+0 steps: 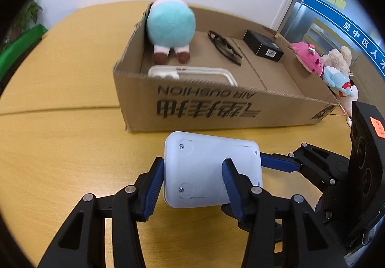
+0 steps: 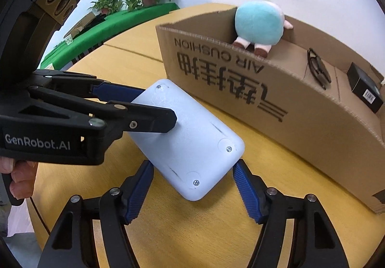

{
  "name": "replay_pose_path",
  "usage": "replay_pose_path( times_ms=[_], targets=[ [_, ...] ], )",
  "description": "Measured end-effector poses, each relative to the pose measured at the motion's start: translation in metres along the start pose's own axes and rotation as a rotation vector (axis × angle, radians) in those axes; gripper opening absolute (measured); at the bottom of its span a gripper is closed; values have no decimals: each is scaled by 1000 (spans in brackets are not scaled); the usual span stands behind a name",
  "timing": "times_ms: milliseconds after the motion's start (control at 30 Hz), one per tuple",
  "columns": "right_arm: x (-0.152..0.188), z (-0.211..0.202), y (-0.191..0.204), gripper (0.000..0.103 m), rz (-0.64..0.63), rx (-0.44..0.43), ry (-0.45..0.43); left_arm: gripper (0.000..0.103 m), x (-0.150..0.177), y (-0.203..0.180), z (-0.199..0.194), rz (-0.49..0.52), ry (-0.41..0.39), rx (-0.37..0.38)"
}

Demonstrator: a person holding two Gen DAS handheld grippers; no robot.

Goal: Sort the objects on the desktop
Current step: 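Close both grippers on the white power bank's sides, then lift the power bank with both grippers and carry it over the box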

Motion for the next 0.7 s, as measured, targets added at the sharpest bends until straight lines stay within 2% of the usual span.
replay_pose_path(
  times_ms=[400,700],
  targets=[
    [-12,-53,-17,67,35,4,-133,48,-35,-36,-36,56,-96,-28],
    [-35,-97,-52,67,68,36,-208,48,-85,-73,-44,120,-156,-12]
  ],
)
Point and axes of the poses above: each gripper's, at about its wrist camera, not at the fingertips, and z roughly the way its jaws point, y to its left, x to its underside, the point moved 1 cm from there along z, roughly the way its jaws point, and after that the axes turned 8 degrees about z, right-handed, at the moved point
